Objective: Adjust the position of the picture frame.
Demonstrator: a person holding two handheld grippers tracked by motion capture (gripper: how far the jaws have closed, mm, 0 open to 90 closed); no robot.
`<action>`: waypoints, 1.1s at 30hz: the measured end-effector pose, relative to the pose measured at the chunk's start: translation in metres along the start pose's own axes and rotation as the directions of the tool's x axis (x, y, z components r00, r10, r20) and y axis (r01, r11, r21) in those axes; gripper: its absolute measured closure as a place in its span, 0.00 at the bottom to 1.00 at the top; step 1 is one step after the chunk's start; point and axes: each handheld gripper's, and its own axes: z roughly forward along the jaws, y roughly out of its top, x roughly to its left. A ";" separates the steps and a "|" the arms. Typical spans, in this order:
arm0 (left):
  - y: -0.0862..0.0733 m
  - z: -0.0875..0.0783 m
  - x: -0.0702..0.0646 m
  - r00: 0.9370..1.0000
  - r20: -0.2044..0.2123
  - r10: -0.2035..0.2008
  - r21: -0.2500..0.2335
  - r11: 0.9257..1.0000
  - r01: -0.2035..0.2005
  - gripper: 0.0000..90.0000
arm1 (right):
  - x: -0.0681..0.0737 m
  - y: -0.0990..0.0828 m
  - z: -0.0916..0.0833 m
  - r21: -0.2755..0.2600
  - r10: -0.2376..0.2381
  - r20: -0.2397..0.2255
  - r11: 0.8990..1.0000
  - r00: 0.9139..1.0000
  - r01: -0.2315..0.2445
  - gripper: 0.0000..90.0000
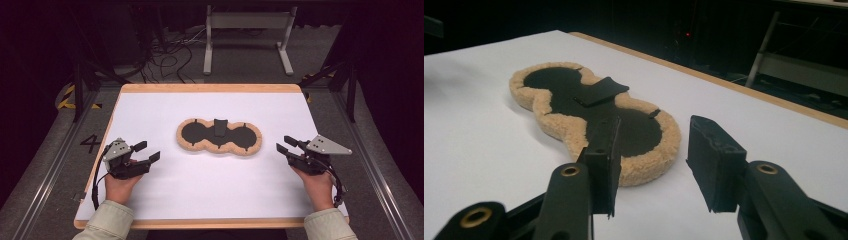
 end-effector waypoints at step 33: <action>-0.004 -0.005 -0.001 1.000 -0.018 0.002 0.009 1.000 -0.002 0.36 | -0.018 0.063 0.109 0.293 0.024 -0.083 0.956 0.996 0.001 0.97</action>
